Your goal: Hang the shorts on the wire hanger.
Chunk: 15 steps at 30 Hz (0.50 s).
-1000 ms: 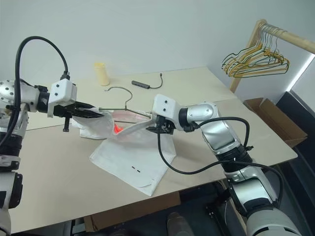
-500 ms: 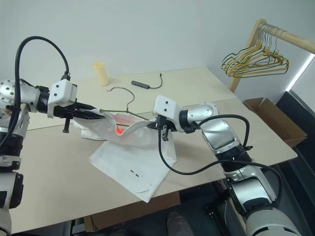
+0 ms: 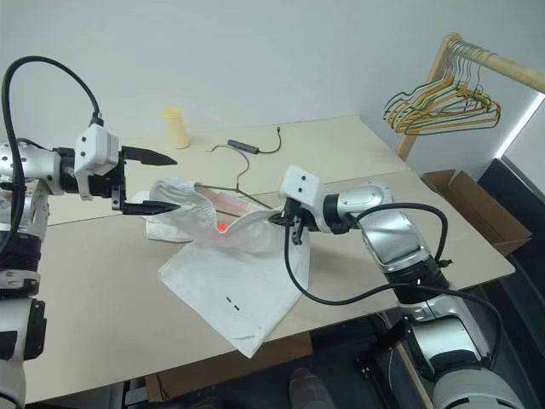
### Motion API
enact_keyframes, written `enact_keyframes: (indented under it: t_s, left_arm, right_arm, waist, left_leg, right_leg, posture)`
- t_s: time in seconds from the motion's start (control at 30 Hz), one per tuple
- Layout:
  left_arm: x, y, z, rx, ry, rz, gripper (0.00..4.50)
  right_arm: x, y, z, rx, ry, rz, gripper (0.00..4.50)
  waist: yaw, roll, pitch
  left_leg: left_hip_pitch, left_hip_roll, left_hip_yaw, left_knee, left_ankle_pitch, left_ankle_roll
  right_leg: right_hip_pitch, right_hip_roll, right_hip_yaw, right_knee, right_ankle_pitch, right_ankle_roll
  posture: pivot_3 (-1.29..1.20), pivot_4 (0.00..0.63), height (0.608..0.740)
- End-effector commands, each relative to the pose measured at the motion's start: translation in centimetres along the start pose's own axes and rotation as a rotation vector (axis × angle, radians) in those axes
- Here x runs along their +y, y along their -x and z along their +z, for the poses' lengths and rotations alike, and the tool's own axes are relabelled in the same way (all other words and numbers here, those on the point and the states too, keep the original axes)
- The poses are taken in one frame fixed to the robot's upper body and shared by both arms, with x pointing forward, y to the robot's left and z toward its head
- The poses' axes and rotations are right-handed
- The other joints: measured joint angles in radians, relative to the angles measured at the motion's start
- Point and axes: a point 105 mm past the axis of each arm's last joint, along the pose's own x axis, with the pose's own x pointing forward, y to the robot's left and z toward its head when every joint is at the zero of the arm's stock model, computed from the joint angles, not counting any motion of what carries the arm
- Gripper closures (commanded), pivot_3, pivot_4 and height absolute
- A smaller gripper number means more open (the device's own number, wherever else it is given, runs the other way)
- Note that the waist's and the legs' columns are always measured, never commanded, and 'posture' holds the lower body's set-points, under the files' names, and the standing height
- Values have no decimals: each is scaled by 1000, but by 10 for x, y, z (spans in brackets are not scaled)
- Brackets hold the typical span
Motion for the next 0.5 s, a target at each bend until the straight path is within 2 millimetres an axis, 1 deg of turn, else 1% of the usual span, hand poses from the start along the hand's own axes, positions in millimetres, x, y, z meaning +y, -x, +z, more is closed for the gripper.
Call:
enact_keyframes:
  t_s: [0.03, 0.1, 0.13, 0.2, 0.3, 0.37, 0.5]
  left_arm:
    - [16, 5, 28, -138, -25, 145, 0]
    - [19, 6, 33, -192, 9, 191, 0]
    - [16, 5, 36, -231, 17, 188, 0]
    - [8, 3, 40, -293, 43, 177, 0]
    - [-11, -3, 50, -448, 117, 151, 0]
    - [-16, -4, 55, -510, 149, 154, 0]
    - [-26, -9, 66, -645, 225, 168, 0]
  right_arm:
    - [-15, 21, 6, -8, -76, -121, 4480]
    - [-25, 27, 1, 16, -182, -195, 4480]
    - [-32, 31, -4, 39, -243, -245, 4480]
    - [-38, 38, -11, 80, -310, -316, 4480]
    - [-50, 52, -28, 161, -459, -466, 4480]
    - [-53, 57, -34, 180, -536, -517, 4480]
    - [-74, 80, -60, 278, -702, -777, 4480]
  waist:
    - [0, 0, 0]
    - [-2, 0, 0]
    - [-3, 0, 0]
    - [-6, 0, 0]
    - [-12, 0, 0]
    - [-14, 0, 0]
    - [-26, 0, 0]
  left_leg:
    - [0, 0, 0, 0, 0, 0]
    - [0, 0, -1, 0, 0, 0]
    - [0, 0, -2, 0, 0, 0]
    - [0, 0, -3, 0, 0, 0]
    - [1, 0, -4, 0, 0, 0]
    - [1, 0, -5, 1, 0, 0]
    - [1, -1, -5, 3, 0, 0]
  right_leg:
    - [0, 0, 0, 0, 0, 0]
    - [0, 0, 0, 0, 0, 0]
    - [0, 0, 0, 0, 0, 0]
    - [0, 0, 0, 1, 0, 0]
    - [0, -1, 1, 2, 0, 0]
    - [0, -1, 1, 3, 0, 0]
    - [0, -1, 2, 7, 0, 0]
  posture:
    - [-213, 0, 740]
    - [-213, 0, 740]
    - [-226, 0, 740]
    - [-226, 0, 740]
    - [-241, 0, 740]
    - [-239, 0, 740]
    - [-248, 0, 740]
